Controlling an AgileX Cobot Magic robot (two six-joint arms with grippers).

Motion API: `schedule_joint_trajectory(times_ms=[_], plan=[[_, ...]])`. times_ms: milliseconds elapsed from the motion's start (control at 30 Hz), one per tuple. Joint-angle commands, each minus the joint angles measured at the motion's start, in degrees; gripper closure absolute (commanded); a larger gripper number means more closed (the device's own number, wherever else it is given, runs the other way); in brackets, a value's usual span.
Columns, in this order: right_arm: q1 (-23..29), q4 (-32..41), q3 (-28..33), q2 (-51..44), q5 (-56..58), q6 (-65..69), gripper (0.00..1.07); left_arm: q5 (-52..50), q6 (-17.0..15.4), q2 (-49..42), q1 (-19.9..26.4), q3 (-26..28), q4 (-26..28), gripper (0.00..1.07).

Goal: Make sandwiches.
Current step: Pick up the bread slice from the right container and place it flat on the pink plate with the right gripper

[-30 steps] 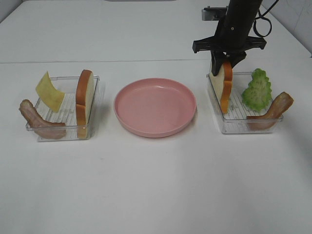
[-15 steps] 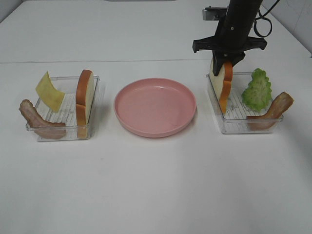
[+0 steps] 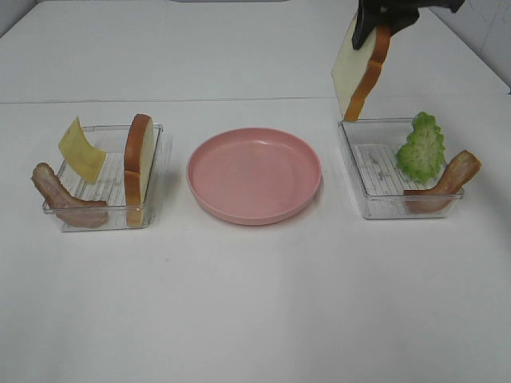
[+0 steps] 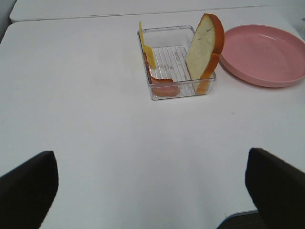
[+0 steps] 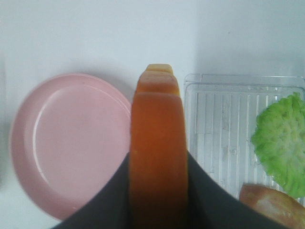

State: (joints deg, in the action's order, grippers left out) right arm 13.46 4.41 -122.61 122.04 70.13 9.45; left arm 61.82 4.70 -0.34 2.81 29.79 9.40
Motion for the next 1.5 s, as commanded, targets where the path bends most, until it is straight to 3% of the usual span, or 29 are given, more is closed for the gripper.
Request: schedule_joint_trajectory(times_ms=[33,167,367,433,500,533,633,700,867,1367,1500], plan=[[-0.17,5.33,-0.06,-4.35,6.02,-0.11,1.07,-0.23,-0.29,-0.8,-0.17,-0.23,0.11,0.04],[-0.17,10.49,0.29,-4.87,6.02,-2.06,1.07,-0.23,-0.29,-0.8,-0.17,-0.23,0.11,0.04],[-0.17,20.11,10.08,-4.87,2.81,-6.7,1.07,-0.23,-0.29,-0.8,-0.17,-0.23,0.11,0.04],[-0.17,30.77,19.54,-4.87,-5.16,-12.32,1.07,-0.23,-0.29,-0.8,-0.17,-0.23,0.11,0.04],[-0.17,33.46,22.06,-4.87,-6.93,-14.73,1.07,-0.23,-0.29,-0.8,-0.17,-0.23,0.11,0.04],[-0.17,39.71,26.24,-4.87,-10.89,-19.48,1.07,-0.23,-0.29,-0.8,-0.17,-0.23,0.11,0.04],[-0.23,43.09,28.19,-4.87,-12.83,-22.06,1.07,-0.23,-0.29,-0.8,-0.17,-0.23,0.11,0.04],[-0.23,53.29,31.34,-2.75,-15.58,-29.28,1.07,-0.23,-0.29,-0.8,-0.17,-0.23,0.11,0.04],[-0.23,57.93,31.34,1.26,-16.5,-31.97,1.07,-0.23,-0.29,-0.8,-0.17,-0.23,0.11,0.04],[-0.23,58.56,31.11,9.05,-24.01,-32.6,1.07,-0.23,-0.29,-0.8,-0.17,-0.23,0.11,0.04],[-0.11,62.51,31.11,10.66,-24.35,-36.21,1.07,-0.23,-0.29,-0.8,-0.17,-0.23,0.11,0.04]])
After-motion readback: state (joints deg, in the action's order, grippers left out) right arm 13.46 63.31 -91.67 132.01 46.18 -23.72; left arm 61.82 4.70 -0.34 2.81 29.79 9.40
